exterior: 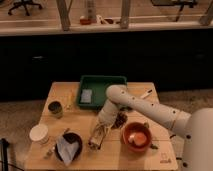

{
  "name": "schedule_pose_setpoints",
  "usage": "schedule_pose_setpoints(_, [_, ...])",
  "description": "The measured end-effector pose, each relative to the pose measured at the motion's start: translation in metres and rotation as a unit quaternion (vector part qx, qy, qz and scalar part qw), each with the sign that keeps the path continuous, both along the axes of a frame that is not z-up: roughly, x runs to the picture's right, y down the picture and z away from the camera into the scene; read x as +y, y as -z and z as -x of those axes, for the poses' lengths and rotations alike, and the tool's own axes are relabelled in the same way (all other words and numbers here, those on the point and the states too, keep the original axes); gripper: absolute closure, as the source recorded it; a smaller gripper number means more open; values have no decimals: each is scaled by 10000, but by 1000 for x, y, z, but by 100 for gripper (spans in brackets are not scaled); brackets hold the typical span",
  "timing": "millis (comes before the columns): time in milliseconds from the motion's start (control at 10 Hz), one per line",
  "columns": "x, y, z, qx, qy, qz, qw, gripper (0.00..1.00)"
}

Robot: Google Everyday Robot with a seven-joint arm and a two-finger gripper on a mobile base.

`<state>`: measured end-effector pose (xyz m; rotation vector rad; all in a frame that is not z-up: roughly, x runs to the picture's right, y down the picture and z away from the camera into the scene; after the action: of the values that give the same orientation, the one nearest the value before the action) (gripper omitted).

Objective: Place eraser in table surface

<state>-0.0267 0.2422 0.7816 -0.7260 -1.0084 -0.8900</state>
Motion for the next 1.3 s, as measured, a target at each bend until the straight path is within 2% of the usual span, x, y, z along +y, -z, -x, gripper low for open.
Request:
schedule_pose_setpoints(500, [-2, -1, -1, -14, 73, 49, 10000, 20])
schedule_pose_setpoints(1300, [-23, 4, -18, 111, -21, -106, 9999, 20])
